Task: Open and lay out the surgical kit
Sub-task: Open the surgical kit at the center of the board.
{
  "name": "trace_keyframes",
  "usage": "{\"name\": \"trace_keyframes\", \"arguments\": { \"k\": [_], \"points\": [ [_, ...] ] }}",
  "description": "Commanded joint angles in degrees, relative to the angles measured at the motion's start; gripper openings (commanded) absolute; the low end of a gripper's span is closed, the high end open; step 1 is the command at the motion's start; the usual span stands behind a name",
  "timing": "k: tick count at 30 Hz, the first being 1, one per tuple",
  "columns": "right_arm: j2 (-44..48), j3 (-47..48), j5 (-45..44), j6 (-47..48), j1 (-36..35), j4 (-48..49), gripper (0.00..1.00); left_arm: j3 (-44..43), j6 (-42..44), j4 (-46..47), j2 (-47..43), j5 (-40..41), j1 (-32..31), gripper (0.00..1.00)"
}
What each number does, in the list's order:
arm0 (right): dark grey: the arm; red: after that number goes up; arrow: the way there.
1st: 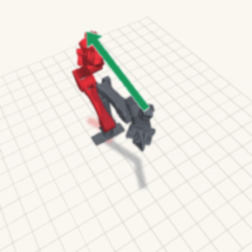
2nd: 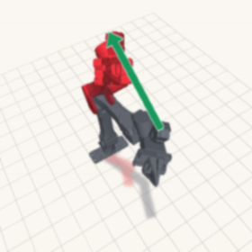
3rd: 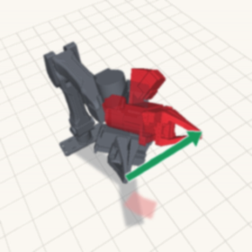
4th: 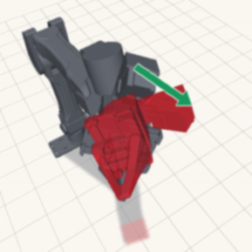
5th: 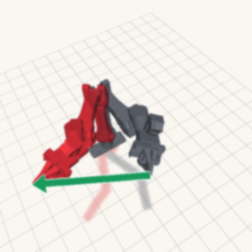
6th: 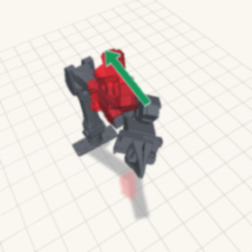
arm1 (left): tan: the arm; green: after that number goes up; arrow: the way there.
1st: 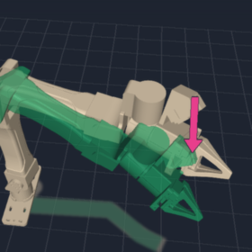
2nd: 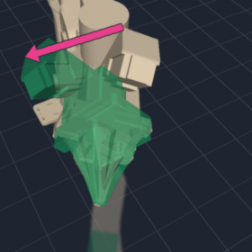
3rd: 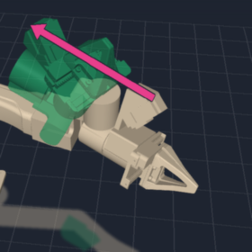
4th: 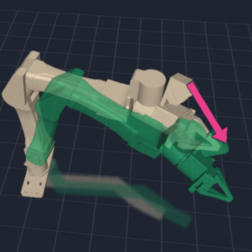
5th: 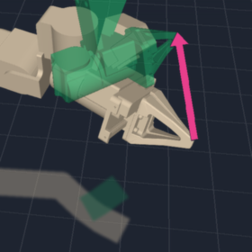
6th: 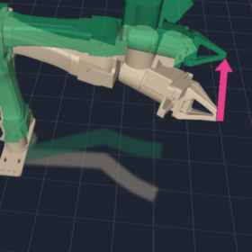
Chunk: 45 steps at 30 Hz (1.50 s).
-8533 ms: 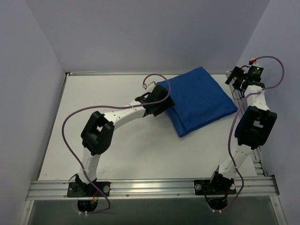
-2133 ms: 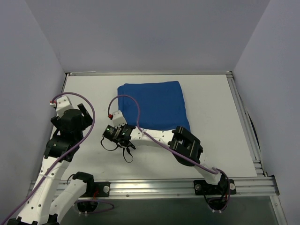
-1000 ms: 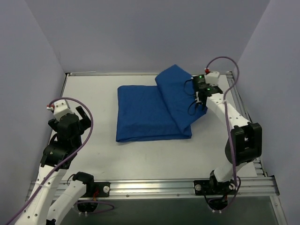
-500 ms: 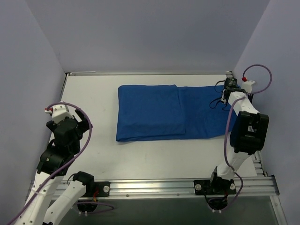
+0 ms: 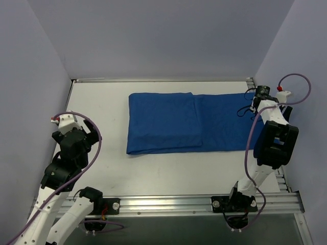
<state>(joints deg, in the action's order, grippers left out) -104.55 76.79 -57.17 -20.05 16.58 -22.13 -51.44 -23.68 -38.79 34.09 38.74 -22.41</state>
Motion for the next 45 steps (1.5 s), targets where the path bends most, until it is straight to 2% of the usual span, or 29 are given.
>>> {"name": "trace_keyframes", "arguments": {
  "k": [1,3,4,6,7,11,15,18,19,21,22,24,29,33,40,42,45],
  "points": [
    [2.8,3.6,0.6,-4.0,-0.2,-4.8,0.61,-0.5,0.6,2.0,1.6,-0.8,-0.1,0.94],
    [5.8,3.7,4.3,-5.0,-1.1,-5.8,0.66,-0.6,0.6,2.0,2.5,-1.6,-0.1,0.94],
    [7.3,3.4,6.2,-4.7,-1.7,-5.4,0.72,-0.7,0.7,2.0,3.3,-2.6,-0.1,0.94],
    [11.6,2.5,9.8,-4.3,-4.3,-4.3,0.79,-0.9,0.8,2.4,5.0,-3.8,0.0,0.94],
    [13.1,1.7,12.8,-4.5,-5.2,-4.0,0.86,-1.1,0.9,2.5,5.7,-5.1,-0.1,0.94],
    [20.3,0.0,25.2,-5.3,-8.7,-2.4,0.99,-3.7,0.0,1.7,10.2,-9.8,-0.1,0.94],
    [28.9,-0.9,37.8,-4.4,-9.8,-0.1,1.00,-6.7,-2.1,-0.1,16.7,-12.5,-1.7,0.94],
    [34.2,-2.2,44.9,-4.7,-10.2,1.1,1.00,-10.1,-4.4,-1.6,22.6,-9.2,-7.3,0.94],
    [35.5,-2.6,46.6,-4.7,-10.4,1.6,1.00,-11.1,-5.1,-1.9,24.3,-7.8,-11.7,0.94],
    [39.1,-4.3,51.1,-5.0,-10.6,2.3,1.00,-14.6,-7.0,-2.7,29.9,-3.4,-16.5,0.94],
    [40.6,-5.2,52.8,-4.9,-10.7,4.0,1.00,-15.9,-7.7,-3.0,32.2,-1.8,-21.3,0.94],
    [43.8,-6.9,56.2,-5.2,-10.8,4.7,1.00,-20.6,-9.4,-4.1,39.0,2.1,-25.5,0.94],
    [49.0,-7.7,59.4,-5.8,-11.1,5.1,1.00,-32.6,-12.1,-8.0,55.0,8.4,-37.3,0.94],
    [51.1,-7.8,60.6,-5.6,-11.2,5.3,1.00,-45.8,-12.6,-9.6,70.3,11.3,-43.1,0.96],
    [53.0,-7.7,61.1,-5.4,-12.4,4.6,1.00,-58.2,-11.0,-6.7,85.0,10.8,-47.9,1.00],
    [53.5,-8.2,61.0,-5.7,-12.7,4.6,1.00,-61.1,-10.2,-5.0,88.1,11.4,-48.5,0.94],
    [54.0,-8.6,61.0,-6.0,-13.2,4.4,1.00,-64.0,-9.3,-2.4,91.5,11.4,-49.4,0.90]
  ]
}}
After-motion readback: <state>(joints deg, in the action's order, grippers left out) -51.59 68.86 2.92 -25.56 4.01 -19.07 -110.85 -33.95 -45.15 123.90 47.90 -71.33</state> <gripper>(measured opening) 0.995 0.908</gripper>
